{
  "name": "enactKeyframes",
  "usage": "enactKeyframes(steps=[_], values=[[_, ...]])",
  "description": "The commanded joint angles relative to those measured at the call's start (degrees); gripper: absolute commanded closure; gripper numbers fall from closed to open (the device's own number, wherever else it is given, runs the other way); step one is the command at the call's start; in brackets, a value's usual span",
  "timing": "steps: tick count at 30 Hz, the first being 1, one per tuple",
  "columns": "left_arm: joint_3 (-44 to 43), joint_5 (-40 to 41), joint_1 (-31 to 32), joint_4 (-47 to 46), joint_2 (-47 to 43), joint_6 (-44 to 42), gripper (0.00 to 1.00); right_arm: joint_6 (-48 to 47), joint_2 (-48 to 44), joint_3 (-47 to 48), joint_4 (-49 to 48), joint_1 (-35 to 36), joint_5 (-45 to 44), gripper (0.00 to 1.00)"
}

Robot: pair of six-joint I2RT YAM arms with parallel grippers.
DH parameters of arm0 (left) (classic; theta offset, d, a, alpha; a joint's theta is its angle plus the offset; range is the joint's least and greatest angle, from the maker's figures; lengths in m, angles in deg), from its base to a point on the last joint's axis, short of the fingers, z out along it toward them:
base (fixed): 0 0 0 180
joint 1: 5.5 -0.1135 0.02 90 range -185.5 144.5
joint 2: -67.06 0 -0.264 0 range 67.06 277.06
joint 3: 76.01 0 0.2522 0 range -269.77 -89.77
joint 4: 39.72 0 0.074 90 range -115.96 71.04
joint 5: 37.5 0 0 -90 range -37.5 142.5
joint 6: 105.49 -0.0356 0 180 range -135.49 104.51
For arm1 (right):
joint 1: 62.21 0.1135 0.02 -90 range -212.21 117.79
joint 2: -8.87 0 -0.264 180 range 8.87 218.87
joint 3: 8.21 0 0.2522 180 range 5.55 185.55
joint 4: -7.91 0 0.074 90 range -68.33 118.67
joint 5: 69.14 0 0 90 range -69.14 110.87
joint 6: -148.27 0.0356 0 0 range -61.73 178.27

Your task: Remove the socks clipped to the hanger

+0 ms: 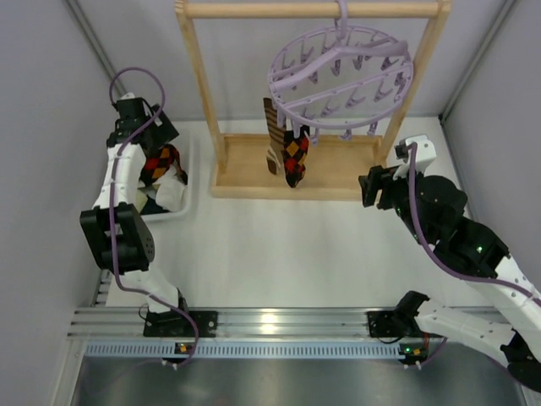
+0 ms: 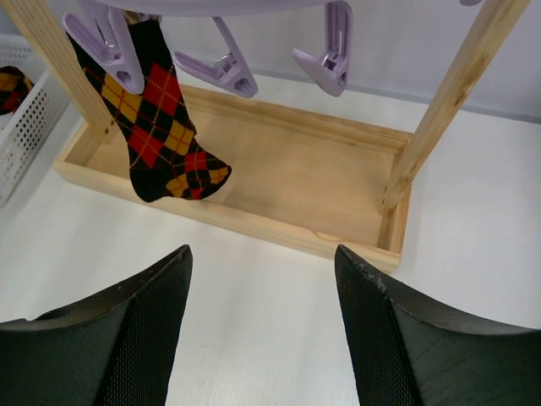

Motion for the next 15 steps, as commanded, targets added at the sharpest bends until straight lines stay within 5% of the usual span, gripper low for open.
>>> enactKeyframes(steps=[1,11,15], values=[[-0.46,-2.2,1.25,0.89,-6.44,-1.18,0.01,1.45,-1.02,-0.9,-0.51,-0.71,1.04,0.34],[9.73,-11.43,19.26,-5.77,-17.51,-4.43,0.01,2.77,-6.73,-4.16,-2.18,-0.71,4.03,0.3],[25.42,-21.36,22.35,-28.38,-24.18,-4.87,0.01,3.12,-9.89,-4.24,-1.39,-0.71,4.73,0.22]])
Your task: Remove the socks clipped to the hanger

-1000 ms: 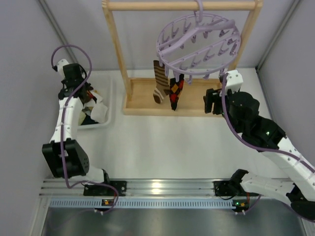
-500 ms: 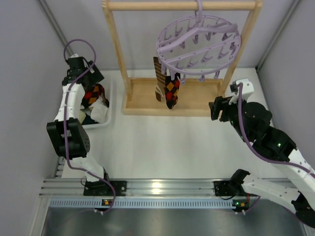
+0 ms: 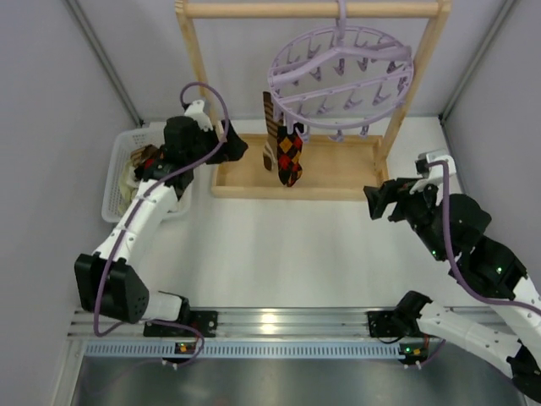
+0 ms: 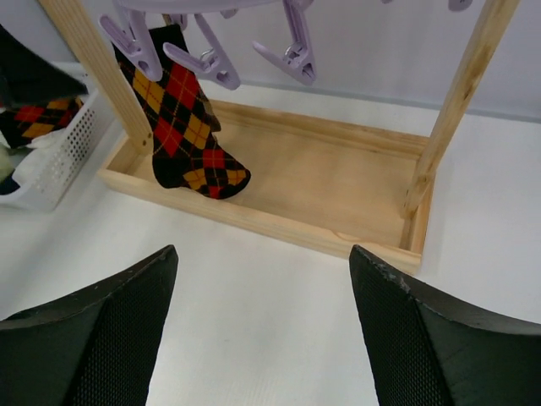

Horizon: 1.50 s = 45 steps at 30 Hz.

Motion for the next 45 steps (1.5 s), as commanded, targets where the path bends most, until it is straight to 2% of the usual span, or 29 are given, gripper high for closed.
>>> enactKeyframes(steps=[1,3,4,7,11,21,30,34,35,37,38,41,42,44,45], values=[[12.83,-8.71,1.12,-25.04,-6.42,-1.7,0.01,0.94,-2.9,0.08,-1.55,-0.69,1.85,0.2],[22.47,-11.44,2.1,-35.26,-10.83,-1.09,0.01,1.11,-4.04,-0.01,-1.28,-0.69,2.98,0.18],[24.88,-12.67,2.45,-44.28,-11.53,-0.13,0.01,1.2,-4.23,-0.18,-1.28,-0.69,3.43,0.17],[30.52,-15.83,3.06,-55.22,-11.46,-0.64,0.01,1.38,-4.84,-0.36,-1.28,-0.69,5.53,0.16],[32.64,-22.6,4.12,-62.36,-7.33,-3.19,0.01,1.82,-5.28,-0.97,-2.25,-0.69,9.14,0.15],[27.64,-26.13,5.44,-68.89,5.33,-3.46,0.02,1.64,-5.19,-0.88,-3.83,-0.69,14.59,0.15],[22.8,-25.16,8.69,-68.89,15.79,-3.28,0.17,1.47,-4.58,-0.62,-4.1,-0.69,16.88,0.15],[21.83,-23.93,9.48,-68.89,16.85,-3.55,0.45,1.12,-4.84,-0.27,-3.66,-0.69,17.32,0.15],[22.26,-22.36,9.74,-68.89,16.59,-3.72,0.6,1.03,-4.93,-0.27,-3.57,-0.69,17.23,0.15],[23.05,-20.25,10.62,-68.89,15.27,-4.6,0.74,0.76,-5.02,-0.36,-3.83,-0.69,17.14,0.15],[23.84,-17.89,11.06,-68.89,14.75,-5.3,0.86,0.68,-5.02,-0.44,-3.92,-0.69,16.97,0.15],[25.34,-14.1,12.73,-68.89,12.2,-5.39,1.0,0.85,-4.93,-0.36,-4.44,-0.69,16.88,0.15],[25.78,-10.26,13.78,-68.8,11.23,-4.78,1.0,1.2,-4.93,-0.36,-4.79,-0.69,16.88,0.15],[26.31,-8.56,15.62,-66.27,8.51,-3.99,1.0,1.81,-5.1,-0.27,-5.93,-0.69,16.88,0.16],[26.4,-3.85,16.51,-64.25,7.54,-4.34,1.0,2.43,-5.19,-0.18,-6.29,-0.69,16.97,0.16]])
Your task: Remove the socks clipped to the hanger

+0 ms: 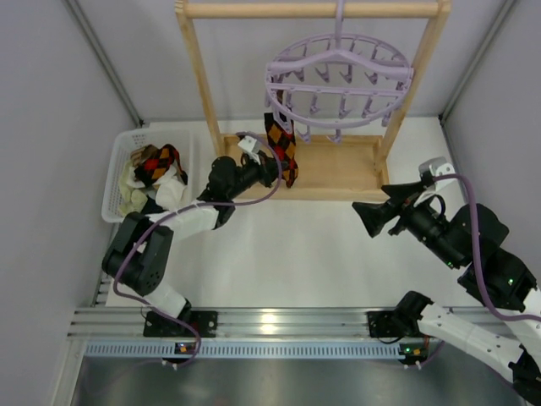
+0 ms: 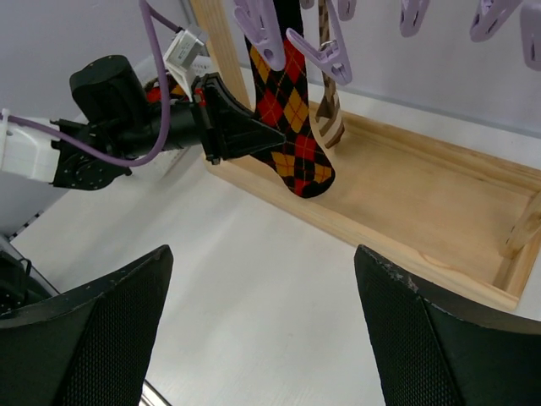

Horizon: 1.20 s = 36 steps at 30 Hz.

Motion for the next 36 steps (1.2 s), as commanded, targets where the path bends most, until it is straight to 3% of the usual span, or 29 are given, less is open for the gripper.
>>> enactKeyframes(steps=[1,6,7,10,17,24,29,36], values=[[0.3,11.11,3.44,0.68,-7.47,-0.84,1.0,1.54,-0.36,1.04,-4.8,-0.67,0.44,0.16],[-2.5,31.85,15.89,13.05,-10.39,-8.48,1.0,2.15,1.3,4.28,-4.37,-0.67,0.44,0.17],[-4.51,39.71,17.93,15.0,-10.39,-9.45,1.0,2.15,2.0,4.82,-4.11,-0.76,0.36,0.17],[-9.52,51.0,25.49,21.67,-8.55,-13.05,1.0,1.98,2.97,6.66,-3.06,-0.67,0.0,0.17],[-18.4,75.09,38.23,24.95,-0.12,-25.25,1.0,0.4,6.49,16.05,1.52,-0.67,-4.91,0.17],[-25.7,83.28,43.35,24.95,8.32,-31.86,1.0,-1.36,14.65,27.05,5.47,-0.67,-9.05,0.18],[-30.37,88.39,44.49,24.95,14.73,-36.61,1.0,-1.71,26.69,36.79,11.01,-0.67,-6.33,0.23],[-34.85,91.91,44.49,24.95,19.75,-41.54,1.0,-2.68,37.16,40.94,12.77,2.14,-11.15,0.29]])
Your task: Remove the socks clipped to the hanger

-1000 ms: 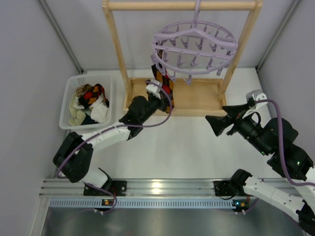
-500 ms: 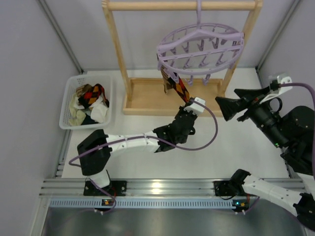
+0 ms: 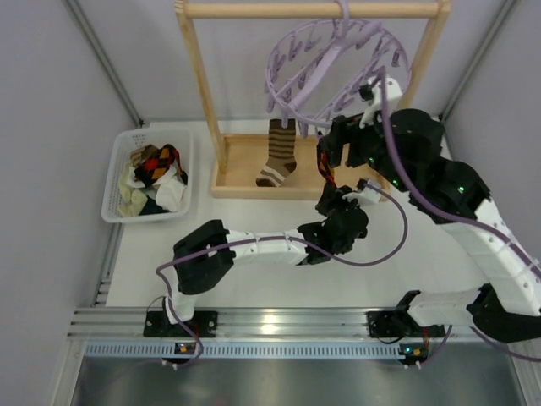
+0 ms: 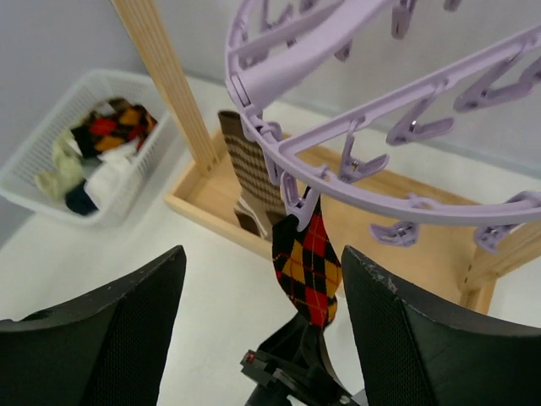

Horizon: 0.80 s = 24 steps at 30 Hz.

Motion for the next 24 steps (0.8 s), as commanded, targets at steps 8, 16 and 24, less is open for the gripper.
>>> enactKeyframes(steps=[8,16,24], values=[[-5.31,2.73,0.15,-0.93,2.84,-5.04,1.0,-2.51,7.68,2.26,3.11,4.26,-16.86,0.34],[-7.69,2.64,0.76,-0.93,4.78,-6.01,1.0,-2.51,11.9,2.09,2.93,4.61,-24.24,0.37],[-8.48,2.38,1.03,-0.93,6.01,-6.36,1.0,-2.25,11.38,-0.37,1.62,4.87,-29.61,0.4]])
